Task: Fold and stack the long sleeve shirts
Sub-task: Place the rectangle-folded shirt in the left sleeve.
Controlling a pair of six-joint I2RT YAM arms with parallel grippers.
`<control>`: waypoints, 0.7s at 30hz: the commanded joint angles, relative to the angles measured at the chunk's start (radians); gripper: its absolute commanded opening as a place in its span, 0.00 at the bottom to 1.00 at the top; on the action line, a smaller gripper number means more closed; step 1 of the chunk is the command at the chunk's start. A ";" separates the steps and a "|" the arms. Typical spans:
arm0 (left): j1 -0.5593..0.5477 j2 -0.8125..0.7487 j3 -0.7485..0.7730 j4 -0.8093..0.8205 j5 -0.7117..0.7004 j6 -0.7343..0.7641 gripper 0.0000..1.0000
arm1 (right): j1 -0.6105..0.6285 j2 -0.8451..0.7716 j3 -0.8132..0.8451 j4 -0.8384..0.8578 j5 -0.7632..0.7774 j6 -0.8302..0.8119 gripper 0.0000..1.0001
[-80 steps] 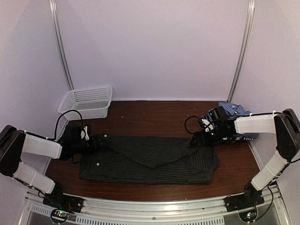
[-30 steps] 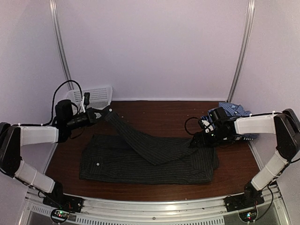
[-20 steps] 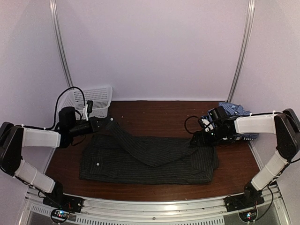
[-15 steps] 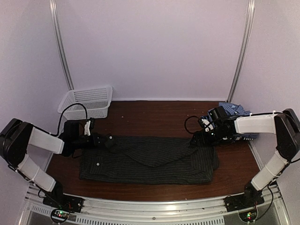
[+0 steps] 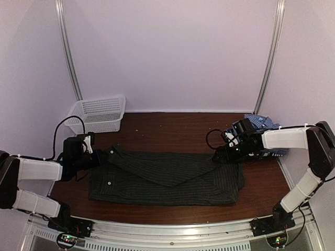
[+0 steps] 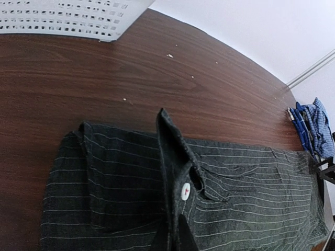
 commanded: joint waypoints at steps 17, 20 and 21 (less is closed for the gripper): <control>0.031 0.177 -0.010 0.106 -0.123 0.046 0.11 | -0.004 -0.034 0.034 -0.041 0.042 -0.009 0.92; 0.031 0.164 -0.009 0.074 -0.140 0.026 0.14 | -0.004 -0.041 0.038 -0.049 0.052 -0.009 0.92; 0.031 0.154 -0.010 0.062 -0.151 0.019 0.15 | -0.004 -0.044 0.039 -0.051 0.053 -0.010 0.92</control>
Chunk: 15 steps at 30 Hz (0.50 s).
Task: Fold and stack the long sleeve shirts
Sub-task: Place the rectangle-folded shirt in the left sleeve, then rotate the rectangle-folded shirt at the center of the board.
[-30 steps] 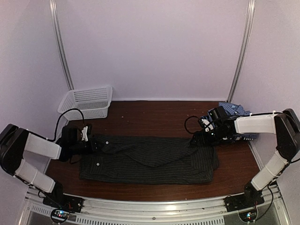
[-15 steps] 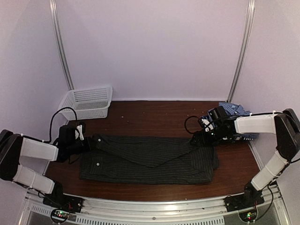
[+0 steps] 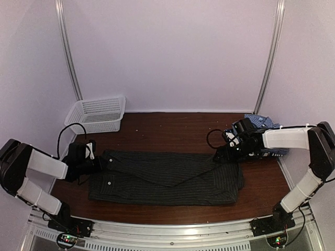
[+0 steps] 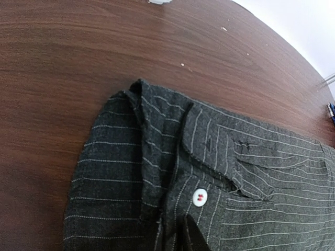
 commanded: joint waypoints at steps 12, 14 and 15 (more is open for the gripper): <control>0.009 -0.297 -0.010 -0.079 -0.057 -0.038 0.51 | 0.029 -0.051 -0.010 0.011 0.031 0.026 0.91; 0.008 -0.341 -0.007 -0.070 -0.008 -0.039 0.56 | 0.043 -0.046 -0.030 0.029 0.031 0.040 0.91; 0.007 -0.352 -0.005 -0.061 0.020 -0.037 0.58 | 0.049 -0.043 -0.041 0.038 0.030 0.046 0.91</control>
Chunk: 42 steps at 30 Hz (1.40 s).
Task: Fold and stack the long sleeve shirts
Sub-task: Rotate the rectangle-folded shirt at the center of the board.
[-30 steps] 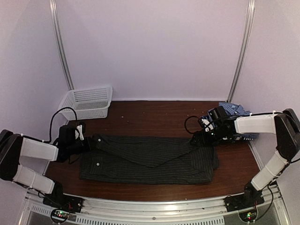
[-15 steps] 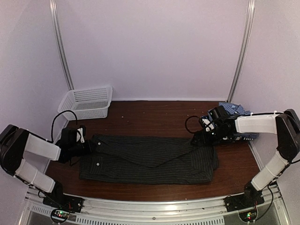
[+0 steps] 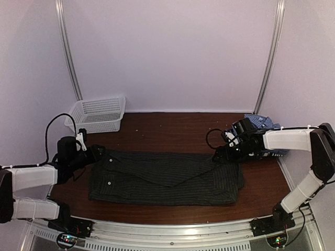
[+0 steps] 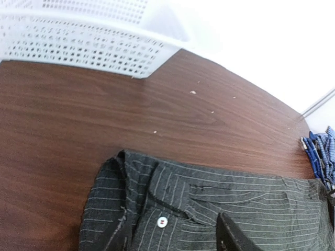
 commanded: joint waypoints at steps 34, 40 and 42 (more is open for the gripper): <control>-0.160 0.271 0.112 0.015 0.264 0.090 0.71 | 0.017 0.899 1.084 -0.171 0.169 -0.096 0.94; -0.200 0.300 0.121 -0.005 0.263 0.130 0.72 | 0.017 0.769 1.012 -0.125 0.168 -0.109 0.95; -0.207 0.312 0.120 -0.007 0.264 0.133 0.72 | 0.017 0.710 0.956 -0.102 0.155 -0.105 0.95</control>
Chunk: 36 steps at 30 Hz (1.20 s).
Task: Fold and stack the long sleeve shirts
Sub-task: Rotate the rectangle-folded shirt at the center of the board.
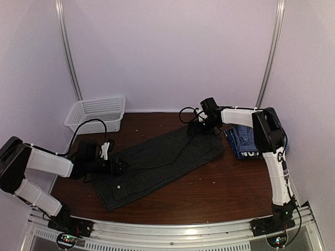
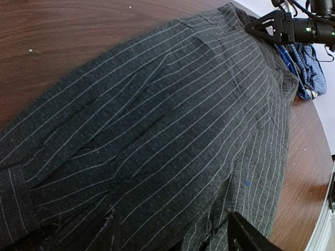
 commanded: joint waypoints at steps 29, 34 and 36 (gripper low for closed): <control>-0.181 0.056 -0.075 0.104 -0.031 -0.032 0.70 | 0.042 -0.378 -0.650 0.111 -0.057 0.087 0.95; -0.233 0.053 -0.078 0.100 -0.051 -0.039 0.70 | 0.012 -0.255 -0.514 0.072 0.040 0.037 0.95; -0.258 0.052 -0.083 0.091 -0.064 -0.045 0.69 | 0.000 -0.209 -0.448 0.059 0.071 0.015 0.95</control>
